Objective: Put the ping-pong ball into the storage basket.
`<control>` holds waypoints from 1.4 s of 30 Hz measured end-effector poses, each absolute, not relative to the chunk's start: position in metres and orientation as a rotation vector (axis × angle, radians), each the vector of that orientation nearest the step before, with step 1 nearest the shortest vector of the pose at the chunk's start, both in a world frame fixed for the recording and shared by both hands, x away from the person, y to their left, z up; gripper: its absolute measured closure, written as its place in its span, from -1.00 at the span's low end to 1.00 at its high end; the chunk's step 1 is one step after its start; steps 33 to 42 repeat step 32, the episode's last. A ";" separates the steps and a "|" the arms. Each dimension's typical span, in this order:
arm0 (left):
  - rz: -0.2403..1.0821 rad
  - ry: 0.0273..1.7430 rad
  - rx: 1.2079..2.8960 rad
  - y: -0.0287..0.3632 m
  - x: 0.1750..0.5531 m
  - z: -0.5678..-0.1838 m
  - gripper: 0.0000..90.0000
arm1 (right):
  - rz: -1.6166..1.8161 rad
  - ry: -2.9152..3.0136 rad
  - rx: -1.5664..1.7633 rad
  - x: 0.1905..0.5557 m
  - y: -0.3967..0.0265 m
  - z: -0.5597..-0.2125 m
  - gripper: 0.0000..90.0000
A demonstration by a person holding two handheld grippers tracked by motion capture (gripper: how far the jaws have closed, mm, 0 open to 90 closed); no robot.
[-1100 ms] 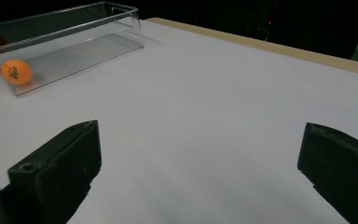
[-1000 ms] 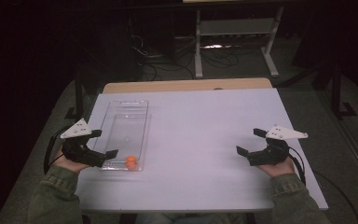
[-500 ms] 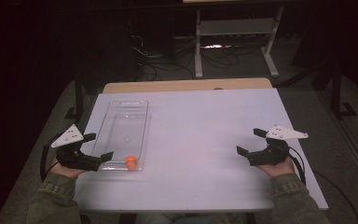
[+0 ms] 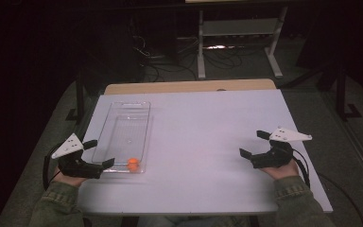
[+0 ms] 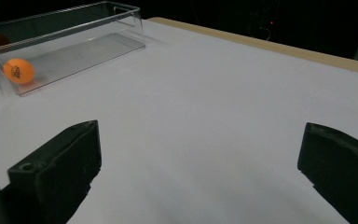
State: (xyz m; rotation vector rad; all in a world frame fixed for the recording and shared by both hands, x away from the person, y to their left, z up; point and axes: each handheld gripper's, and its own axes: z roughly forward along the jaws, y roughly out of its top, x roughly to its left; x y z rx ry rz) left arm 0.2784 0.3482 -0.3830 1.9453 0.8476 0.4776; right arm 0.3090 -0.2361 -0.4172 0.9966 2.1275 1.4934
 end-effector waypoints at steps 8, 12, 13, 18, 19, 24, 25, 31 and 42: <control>0.489 0.843 1.869 0.350 0.273 -0.390 -1.00 | 1.498 2.126 0.999 0.309 -0.237 -0.417 -1.00; 0.500 0.858 1.833 0.355 0.269 -0.393 -1.00 | 1.499 2.126 0.999 0.309 -0.237 -0.417 -1.00; 0.500 0.862 1.819 0.356 0.268 -0.394 -1.00 | 1.499 2.126 0.998 0.309 -0.237 -0.417 -1.00; 0.513 0.883 1.778 0.362 0.266 -0.398 -1.00 | 1.499 2.127 0.998 0.308 -0.236 -0.417 -1.00; 0.516 0.885 1.775 0.363 0.266 -0.398 -1.00 | 1.498 2.126 0.999 0.308 -0.236 -0.417 -1.00; 0.516 0.879 1.770 0.362 0.266 -0.398 -1.00 | 1.495 2.125 1.001 0.308 -0.237 -0.417 -1.00; 0.517 0.877 1.773 0.362 0.266 -0.397 -1.00 | 1.495 2.125 1.000 0.308 -0.237 -0.417 -1.00; 0.516 0.881 1.747 0.365 0.265 -0.397 -1.00 | 1.483 2.129 0.997 0.308 -0.236 -0.417 -1.00; 0.516 0.884 1.745 0.365 0.265 -0.397 -1.00 | 1.480 2.130 0.996 0.308 -0.236 -0.417 -1.00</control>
